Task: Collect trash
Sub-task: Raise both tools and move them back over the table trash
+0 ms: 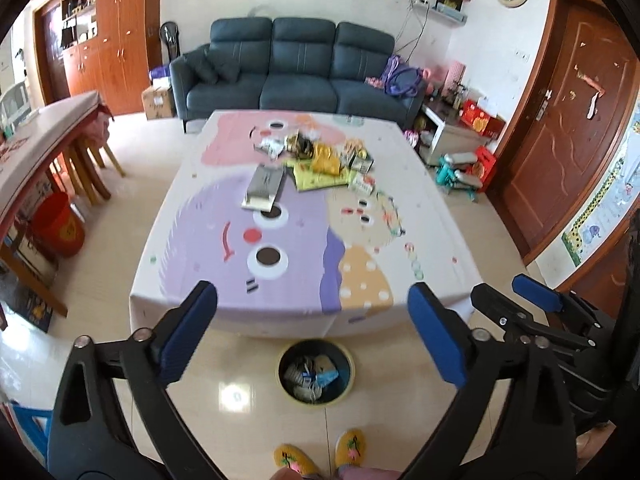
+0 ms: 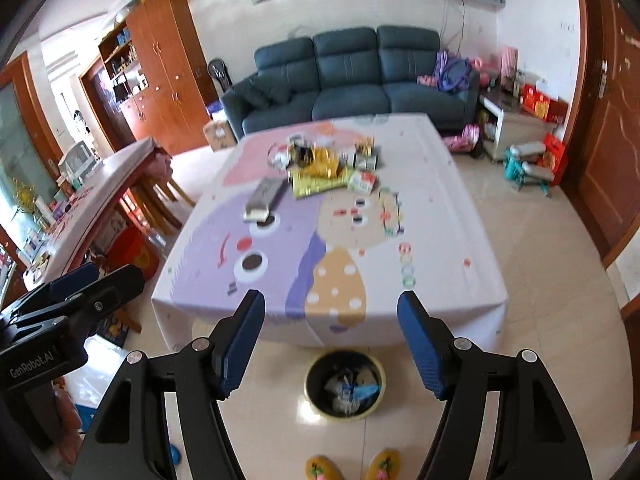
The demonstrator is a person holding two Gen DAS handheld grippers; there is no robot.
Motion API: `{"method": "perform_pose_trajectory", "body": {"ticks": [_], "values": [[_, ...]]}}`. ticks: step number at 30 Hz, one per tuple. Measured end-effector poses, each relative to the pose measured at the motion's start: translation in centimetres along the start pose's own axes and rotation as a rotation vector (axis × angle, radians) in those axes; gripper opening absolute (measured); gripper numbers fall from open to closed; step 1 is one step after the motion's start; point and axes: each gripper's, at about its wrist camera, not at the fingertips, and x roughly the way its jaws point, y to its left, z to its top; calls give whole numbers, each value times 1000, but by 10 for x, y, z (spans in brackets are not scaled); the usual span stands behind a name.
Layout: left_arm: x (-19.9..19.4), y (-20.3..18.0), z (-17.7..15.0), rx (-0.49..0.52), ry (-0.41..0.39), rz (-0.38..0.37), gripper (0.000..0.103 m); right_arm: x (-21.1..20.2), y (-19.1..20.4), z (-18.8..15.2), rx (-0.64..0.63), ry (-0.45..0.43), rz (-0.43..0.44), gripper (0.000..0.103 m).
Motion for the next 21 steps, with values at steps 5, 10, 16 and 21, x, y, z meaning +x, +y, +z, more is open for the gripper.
{"method": "perform_pose_trajectory", "body": {"ticks": [5,10,16,21], "values": [[-8,-1,16,40,-27,-3,96,-13,2,15,6,-50,-17,71],[-3,-1,31,72,-35,-2,96,-11,0,27,17,-67,-35,71],[30,4,56,42,3,-27,95,20,-9,45,22,-46,-30,71],[89,6,84,4,62,-19,95,78,-27,79,16,-13,16,71]]}}
